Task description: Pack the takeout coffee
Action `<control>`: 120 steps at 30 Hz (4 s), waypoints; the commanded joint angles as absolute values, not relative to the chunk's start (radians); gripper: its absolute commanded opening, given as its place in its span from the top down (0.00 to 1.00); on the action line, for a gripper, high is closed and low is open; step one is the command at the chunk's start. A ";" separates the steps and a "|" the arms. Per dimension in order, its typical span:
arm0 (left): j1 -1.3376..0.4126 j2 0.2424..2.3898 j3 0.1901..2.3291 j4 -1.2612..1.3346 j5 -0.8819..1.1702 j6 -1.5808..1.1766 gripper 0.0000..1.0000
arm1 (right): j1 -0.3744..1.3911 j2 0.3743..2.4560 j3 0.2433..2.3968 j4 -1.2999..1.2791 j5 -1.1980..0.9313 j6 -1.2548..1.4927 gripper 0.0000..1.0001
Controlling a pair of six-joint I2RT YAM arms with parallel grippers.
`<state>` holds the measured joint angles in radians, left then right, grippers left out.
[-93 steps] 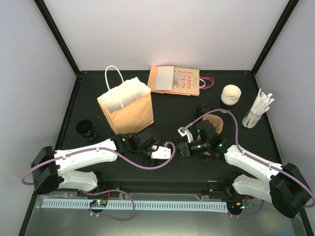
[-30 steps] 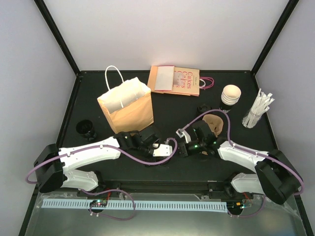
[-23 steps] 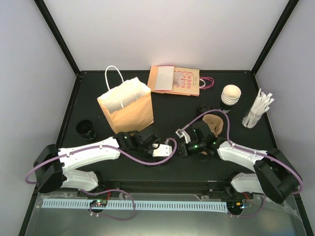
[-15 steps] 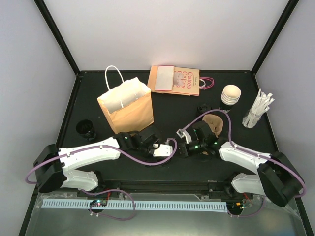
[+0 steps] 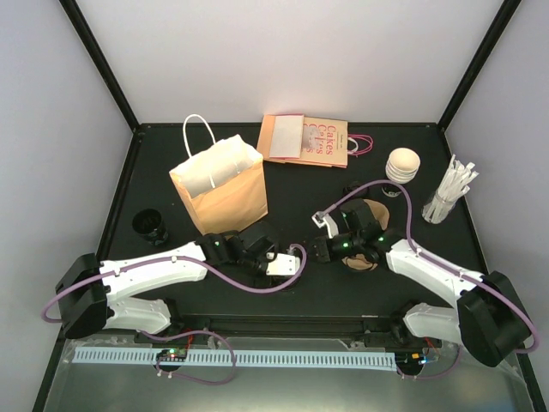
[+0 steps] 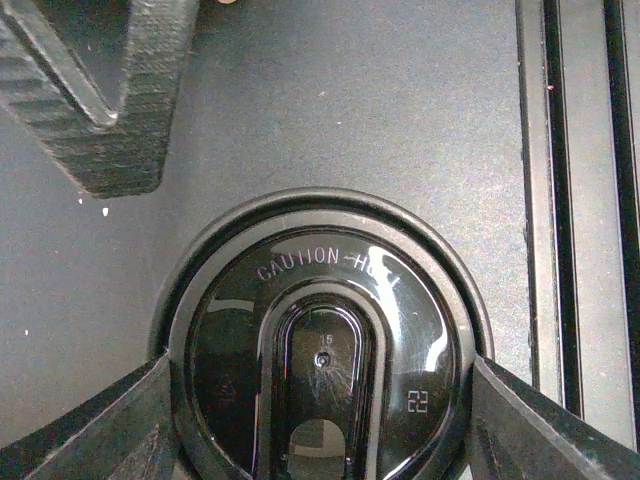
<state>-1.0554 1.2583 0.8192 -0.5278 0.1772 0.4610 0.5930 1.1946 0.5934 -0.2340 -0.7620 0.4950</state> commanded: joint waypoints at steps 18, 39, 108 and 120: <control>-1.071 1.240 0.804 -0.529 0.228 0.508 0.43 | 0.623 1.295 0.640 -0.205 -0.847 0.461 0.82; -1.087 1.305 0.819 -0.545 0.226 0.519 0.43 | 0.693 1.432 0.572 -0.179 -0.764 0.430 0.82; -1.103 1.314 0.954 -0.529 -0.148 -0.215 0.43 | 0.680 0.910 0.410 -0.220 -0.597 0.612 0.78; -1.106 1.315 0.930 -0.508 -0.157 -0.210 0.41 | 0.679 0.965 0.353 -0.089 -0.636 0.685 0.78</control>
